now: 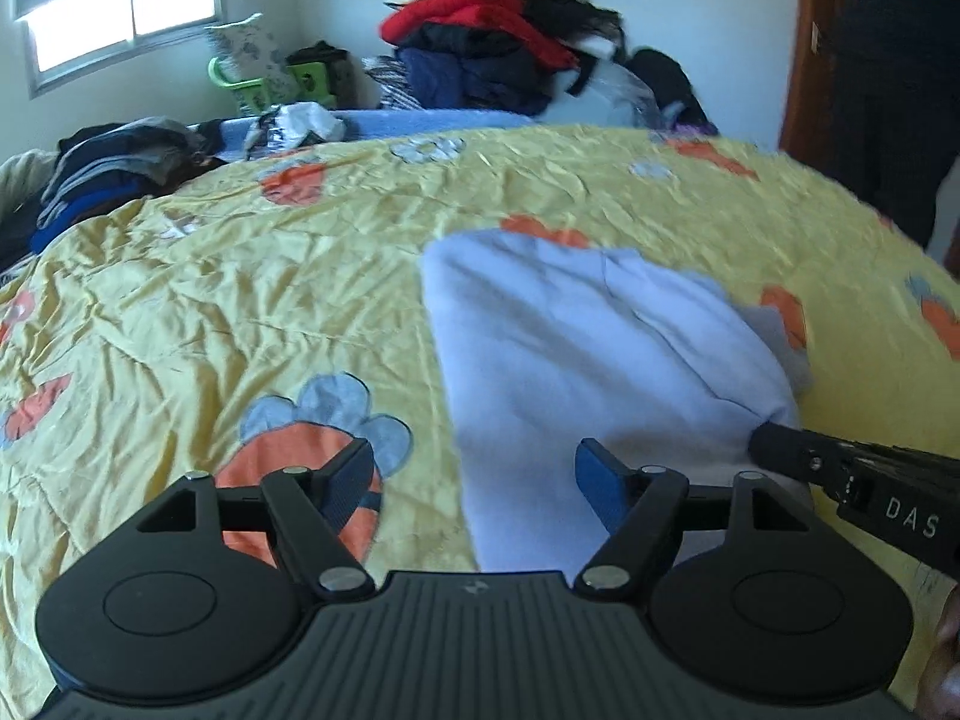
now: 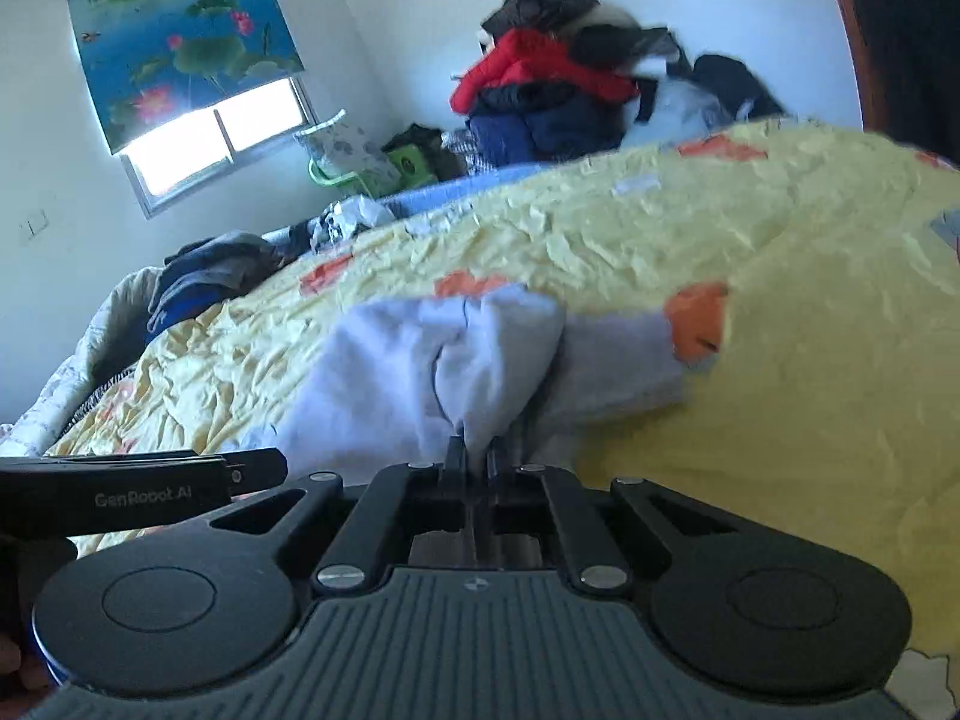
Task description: Fold small clothes
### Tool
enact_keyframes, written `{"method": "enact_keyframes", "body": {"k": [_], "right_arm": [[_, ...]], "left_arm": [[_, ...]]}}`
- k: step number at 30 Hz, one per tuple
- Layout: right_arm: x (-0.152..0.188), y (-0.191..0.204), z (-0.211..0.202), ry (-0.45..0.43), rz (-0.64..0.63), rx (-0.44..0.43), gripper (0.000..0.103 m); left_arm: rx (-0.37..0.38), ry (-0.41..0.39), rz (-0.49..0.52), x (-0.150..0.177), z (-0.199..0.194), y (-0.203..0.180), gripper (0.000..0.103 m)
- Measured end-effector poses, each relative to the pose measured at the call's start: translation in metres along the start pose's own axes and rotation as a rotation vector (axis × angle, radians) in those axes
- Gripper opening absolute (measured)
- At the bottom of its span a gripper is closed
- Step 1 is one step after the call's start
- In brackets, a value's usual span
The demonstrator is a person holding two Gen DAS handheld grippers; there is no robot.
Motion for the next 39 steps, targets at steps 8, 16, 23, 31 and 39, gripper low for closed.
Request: {"method": "enact_keyframes", "body": {"k": [8,16,23,31,39], "right_arm": [[0.003,0.018,-0.036,-0.132,-0.114,0.047,0.038],[0.013,0.020,-0.008,-0.018,-0.170,0.113,0.041],[0.012,0.021,-0.011,-0.025,-0.203,0.116,0.044],[0.008,-0.004,-0.018,-0.033,-0.092,0.078,0.073],[-0.010,-0.035,0.023,0.136,0.030,-0.080,0.082]], "left_arm": [[0.000,0.009,-0.005,0.008,0.005,-0.003,0.074],[-0.007,0.008,-0.004,0.010,0.004,-0.002,0.074],[-0.003,0.011,-0.013,0.013,0.003,-0.002,0.074],[-0.016,-0.024,0.006,0.005,-0.001,0.010,0.078],[0.245,0.018,-0.254,-0.016,0.039,0.082,0.082]]}}
Point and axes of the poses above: each gripper's, at about its wrist camera, not at the fingertips, and z roughly the way its jaws point, y to its left, x to its underside, the point moved 2 cm from there along z, roughly the way its jaws point, and after that the axes turned 12 degrees about x, right-handed, at the moved point
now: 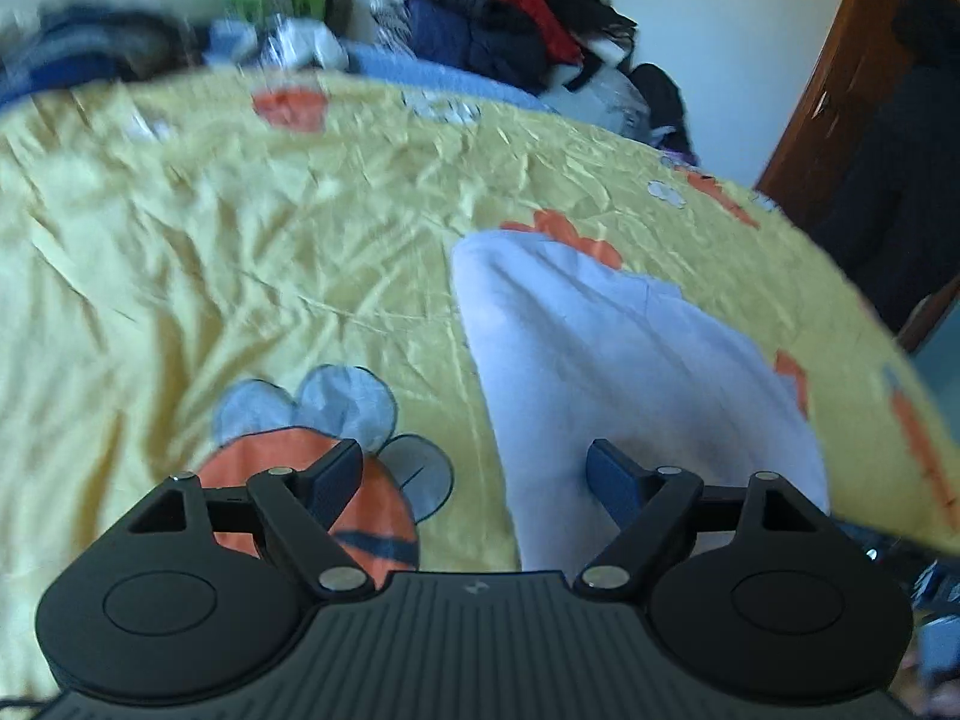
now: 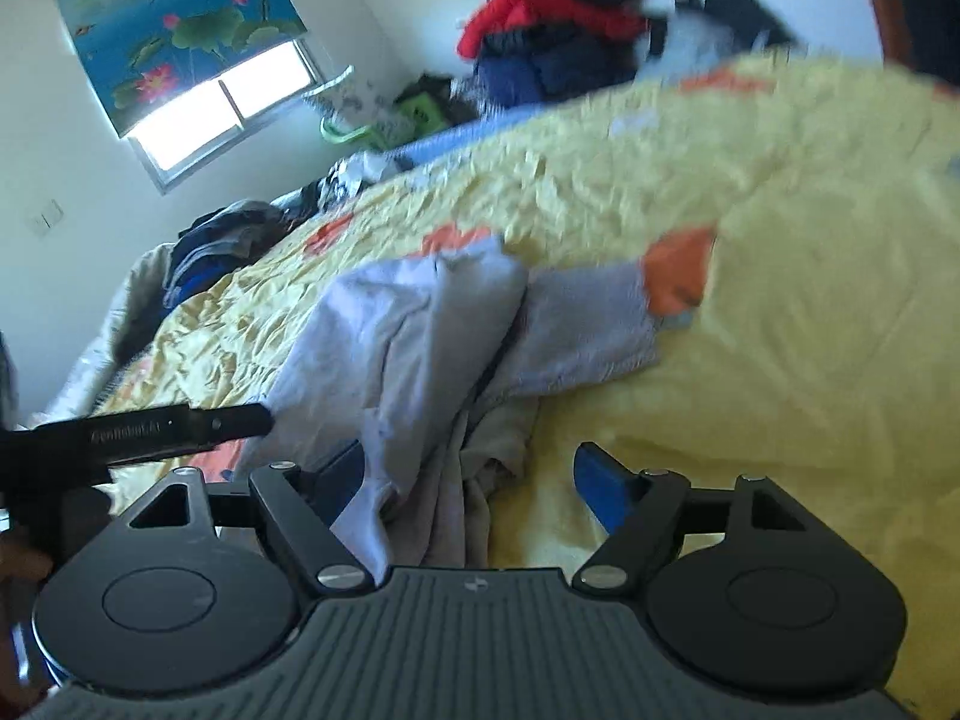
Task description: Fold small clothes
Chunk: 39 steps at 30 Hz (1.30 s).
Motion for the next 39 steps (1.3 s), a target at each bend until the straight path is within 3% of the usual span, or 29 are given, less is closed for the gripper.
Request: {"method": "enact_keyframes", "body": {"k": [3,8,11,12,13,15,18,21,29,31,33,35,36,38,39], "right_arm": [[-0.005,0.000,0.014,0.016,0.004,-0.058,0.082],[-0.020,0.013,0.041,0.031,0.028,-0.138,0.080],[-0.028,0.022,0.058,-0.002,0.023,-0.152,0.075],[-0.030,0.023,0.062,-0.007,0.027,-0.155,0.070],[-0.031,0.024,0.065,-0.009,0.029,-0.152,0.066],[-0.030,0.023,0.067,-0.013,0.025,-0.133,0.048],[-0.027,0.018,0.068,-0.004,0.072,-0.143,0.031],[-0.026,0.018,0.064,-0.019,0.115,-0.154,0.028],[-0.040,0.070,0.038,-0.120,0.070,-0.240,0.028],[-0.044,0.084,0.040,-0.129,0.039,-0.228,0.031],[-0.045,0.095,0.053,-0.099,0.002,-0.136,0.055],[-0.039,0.101,0.070,-0.056,-0.062,0.007,0.055],[-0.035,0.099,0.072,-0.050,-0.080,0.066,0.055],[-0.027,0.090,0.058,-0.108,-0.065,0.116,0.055],[-0.024,0.086,0.045,-0.151,-0.056,0.162,0.051]], "left_arm": [[0.086,0.012,-0.035,-0.005,0.014,0.008,0.083],[0.168,-0.011,-0.017,-0.010,0.033,0.003,0.084],[0.180,-0.037,0.001,-0.008,0.041,-0.005,0.084],[0.163,-0.042,0.027,-0.005,0.042,-0.009,0.083],[0.144,-0.045,0.059,-0.002,0.042,-0.013,0.075],[0.097,-0.053,0.111,0.003,0.041,-0.019,0.051],[0.135,-0.067,0.054,0.001,0.036,-0.014,0.025],[0.113,-0.081,0.047,-0.004,0.028,-0.015,0.015],[-0.021,-0.178,0.194,-0.028,-0.031,-0.022,0.016],[-0.069,-0.165,0.214,-0.035,-0.030,-0.015,0.023],[-0.177,-0.120,0.222,-0.037,-0.017,-0.003,0.026],[-0.261,-0.077,0.201,-0.031,-0.012,0.008,0.026],[-0.256,-0.081,0.181,-0.026,-0.017,0.013,0.027],[-0.239,-0.095,0.132,-0.014,-0.030,0.020,0.041],[-0.251,-0.105,0.114,-0.008,-0.036,0.022,0.061]]}}
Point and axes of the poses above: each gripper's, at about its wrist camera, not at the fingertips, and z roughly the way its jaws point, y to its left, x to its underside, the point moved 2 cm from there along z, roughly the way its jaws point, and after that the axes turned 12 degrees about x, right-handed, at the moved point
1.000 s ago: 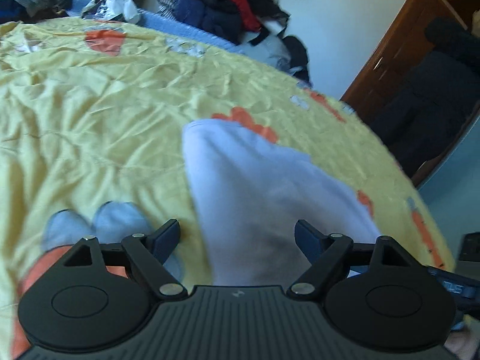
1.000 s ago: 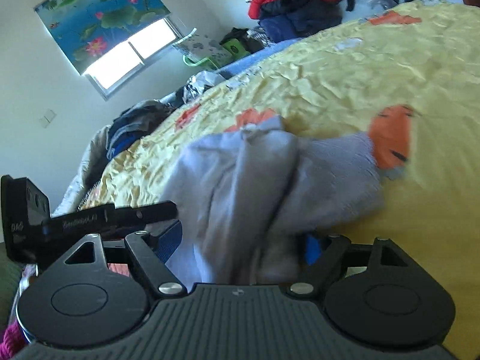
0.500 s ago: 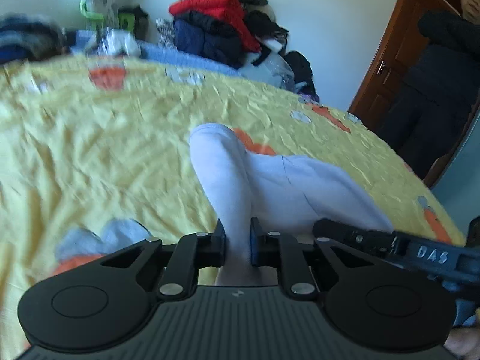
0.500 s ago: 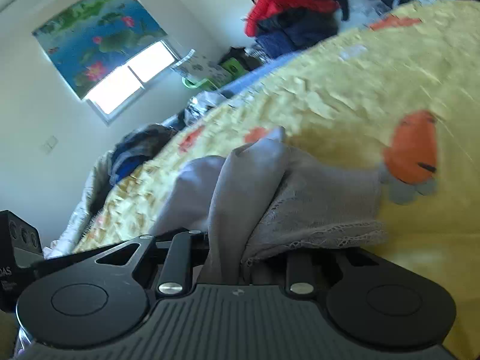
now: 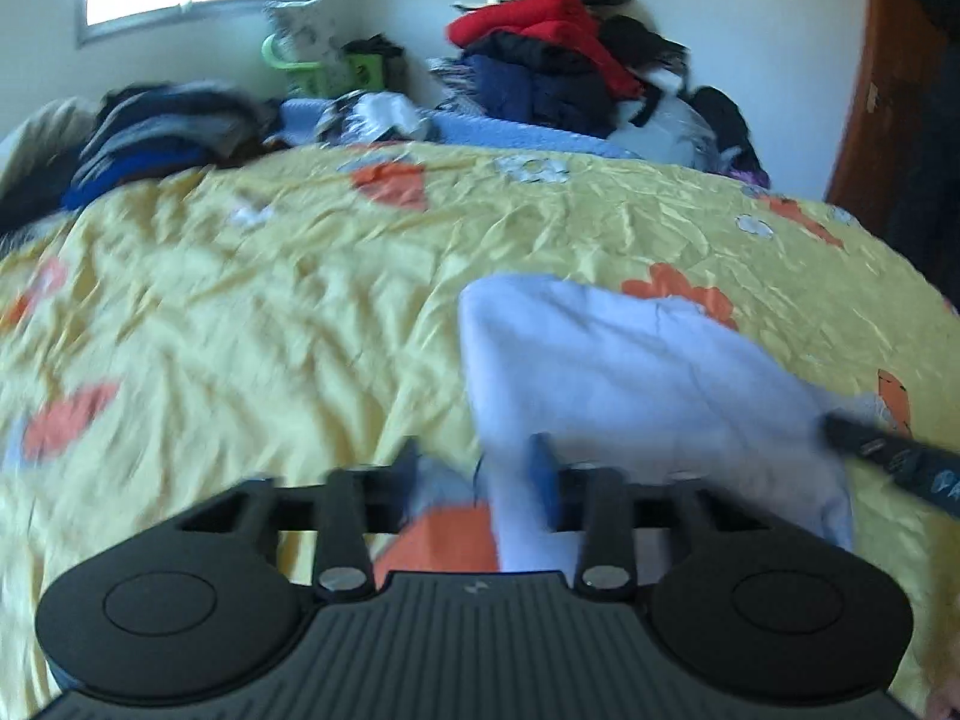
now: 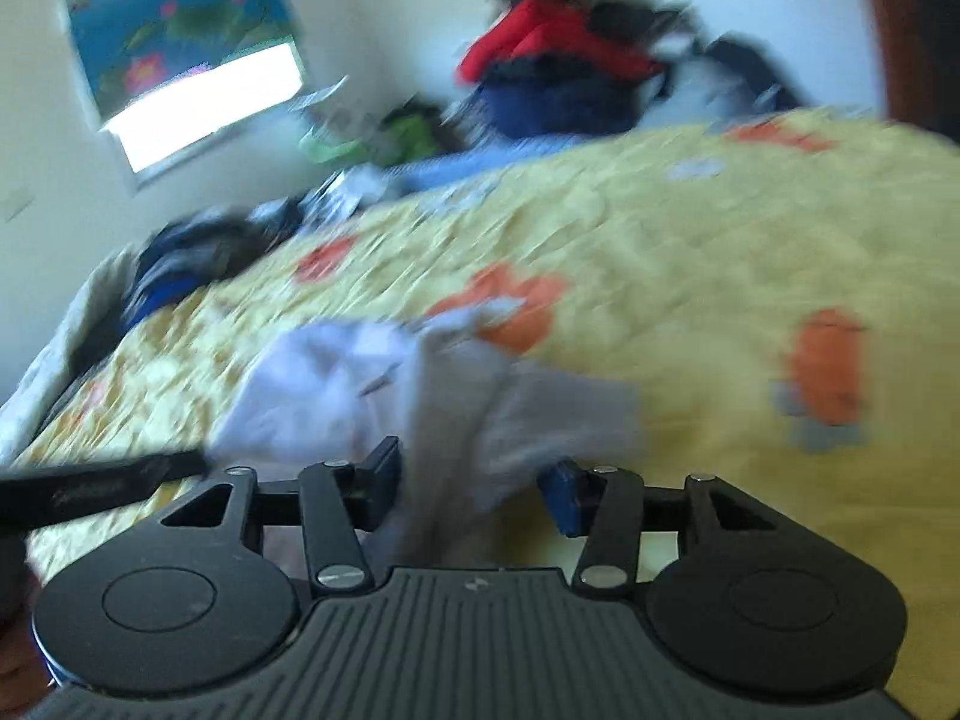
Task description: Fold small clothes
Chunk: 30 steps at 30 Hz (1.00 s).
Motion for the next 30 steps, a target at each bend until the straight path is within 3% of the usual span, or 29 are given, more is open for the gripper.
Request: {"method": "enact_keyframes", "body": {"k": [1,2,3,4,6,8,11,13,15,17,19,21,24,30], "right_arm": [[0.002,0.000,-0.016,-0.056,-0.026,0.059,0.049],[0.005,0.005,-0.031,-0.114,-0.083,0.096,0.048],[0.009,0.013,-0.046,-0.163,-0.152,0.081,0.048],[0.015,0.023,-0.059,-0.186,-0.224,0.013,0.048],[0.027,0.039,-0.066,-0.144,-0.320,-0.093,0.045],[0.038,0.050,-0.052,-0.055,-0.382,-0.101,0.045],[0.040,0.038,-0.038,-0.005,-0.319,-0.001,0.046],[0.036,0.029,-0.053,-0.034,-0.263,-0.013,0.050],[0.038,0.032,-0.062,-0.041,-0.286,-0.036,0.055],[0.049,0.036,-0.061,0.000,-0.328,-0.038,0.056],[0.054,0.034,-0.052,0.058,-0.306,0.016,0.058],[0.055,0.025,-0.061,0.062,-0.243,-0.007,0.064],[0.059,0.026,-0.074,0.044,-0.252,-0.010,0.077],[0.073,0.030,-0.090,0.069,-0.261,-0.033,0.084]], "left_arm": [[-0.017,-0.009,-0.009,0.006,-0.006,0.000,0.074],[-0.034,-0.024,-0.007,0.014,-0.012,-0.001,0.074],[-0.044,-0.030,0.009,0.020,-0.015,-0.005,0.074],[-0.058,-0.030,0.035,0.026,-0.015,-0.010,0.074],[-0.096,-0.031,0.093,0.033,-0.012,-0.017,0.074],[-0.117,-0.033,0.102,0.034,-0.015,-0.022,0.074],[-0.102,-0.044,0.092,0.034,-0.027,-0.026,0.075],[-0.114,-0.046,0.091,0.039,-0.033,-0.029,0.075],[-0.112,-0.037,0.079,0.044,-0.035,-0.032,0.075],[-0.098,-0.029,0.057,0.048,-0.039,-0.034,0.075],[-0.089,-0.027,0.048,0.053,-0.046,-0.036,0.075],[-0.098,-0.031,0.049,0.057,-0.053,-0.037,0.075],[-0.106,-0.025,0.034,0.063,-0.061,-0.038,0.075],[-0.124,-0.017,0.011,0.076,-0.076,-0.036,0.077]]}}
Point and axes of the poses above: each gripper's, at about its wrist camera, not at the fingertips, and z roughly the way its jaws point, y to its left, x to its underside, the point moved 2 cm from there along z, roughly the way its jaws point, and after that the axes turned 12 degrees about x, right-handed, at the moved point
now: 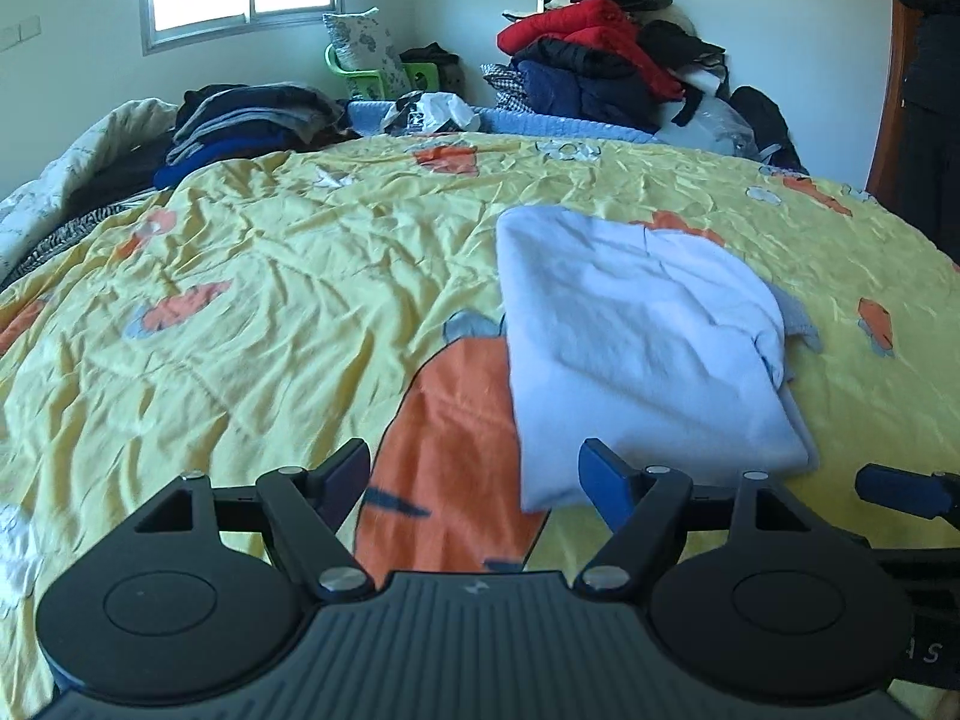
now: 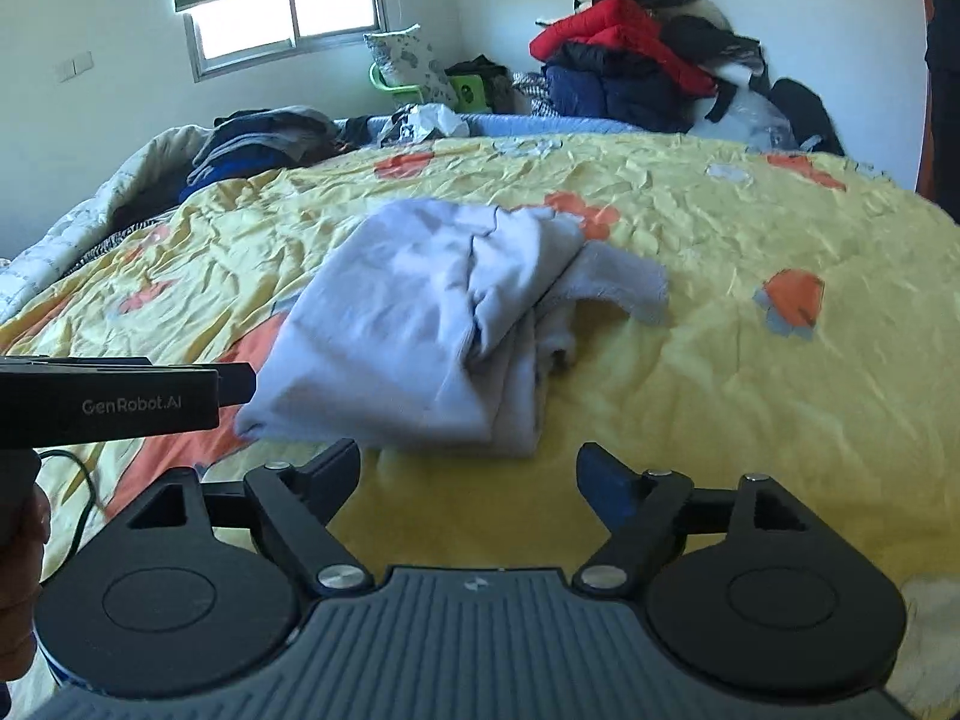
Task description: Fold small clothes
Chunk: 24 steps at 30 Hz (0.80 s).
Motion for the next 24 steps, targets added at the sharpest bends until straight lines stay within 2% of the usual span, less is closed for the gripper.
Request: {"method": "enact_keyframes", "body": {"k": [5,14,20,24], "right_arm": [[0.011,0.005,-0.011,0.010,-0.023,0.007,0.091],[0.022,-0.002,-0.028,0.004,-0.008,0.017,0.095],[0.028,-0.008,-0.025,0.000,-0.008,0.064,0.095],[0.030,-0.011,-0.023,-0.002,-0.010,0.089,0.096]], "left_arm": [[-0.025,0.005,-0.001,0.014,-0.012,0.006,0.080],[-0.041,0.012,-0.038,0.036,-0.022,0.020,0.080],[-0.032,0.005,-0.031,0.047,-0.014,0.019,0.080],[-0.047,-0.013,-0.007,0.051,-0.011,0.018,0.084]]}}
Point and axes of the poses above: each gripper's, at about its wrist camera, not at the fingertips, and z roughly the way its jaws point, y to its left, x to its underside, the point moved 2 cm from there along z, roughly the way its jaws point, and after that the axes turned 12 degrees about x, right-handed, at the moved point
